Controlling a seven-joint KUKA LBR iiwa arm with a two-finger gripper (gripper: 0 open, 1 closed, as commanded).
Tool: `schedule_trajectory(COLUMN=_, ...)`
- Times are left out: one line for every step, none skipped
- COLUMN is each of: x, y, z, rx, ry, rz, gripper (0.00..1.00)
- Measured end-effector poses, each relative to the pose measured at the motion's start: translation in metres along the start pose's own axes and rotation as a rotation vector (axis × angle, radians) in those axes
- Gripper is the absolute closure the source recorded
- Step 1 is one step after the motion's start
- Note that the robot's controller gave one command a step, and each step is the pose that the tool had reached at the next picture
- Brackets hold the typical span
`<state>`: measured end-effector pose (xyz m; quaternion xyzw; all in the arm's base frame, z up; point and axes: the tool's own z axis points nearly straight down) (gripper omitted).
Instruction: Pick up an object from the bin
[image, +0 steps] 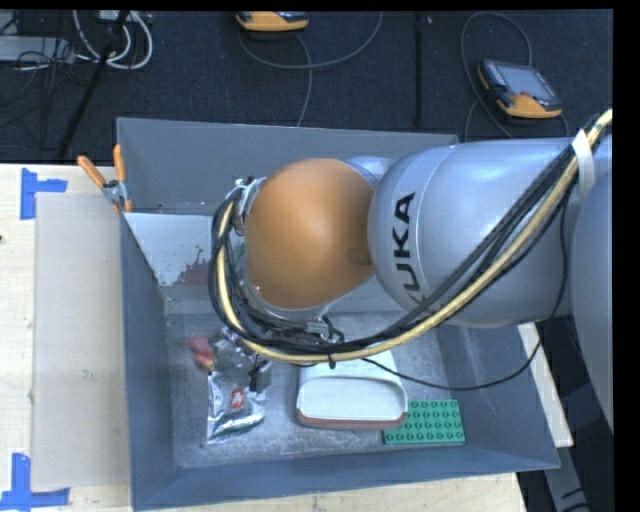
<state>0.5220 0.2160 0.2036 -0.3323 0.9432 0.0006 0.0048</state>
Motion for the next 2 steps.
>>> schedule_trajectory(x=0.019, y=0.008, z=0.103, rx=-0.006, ry=0.011, rz=-0.435, gripper=1.0)
schedule_trajectory(x=0.047, y=0.019, z=-0.012, rx=-0.001, ry=0.003, rz=-0.49, gripper=1.0)
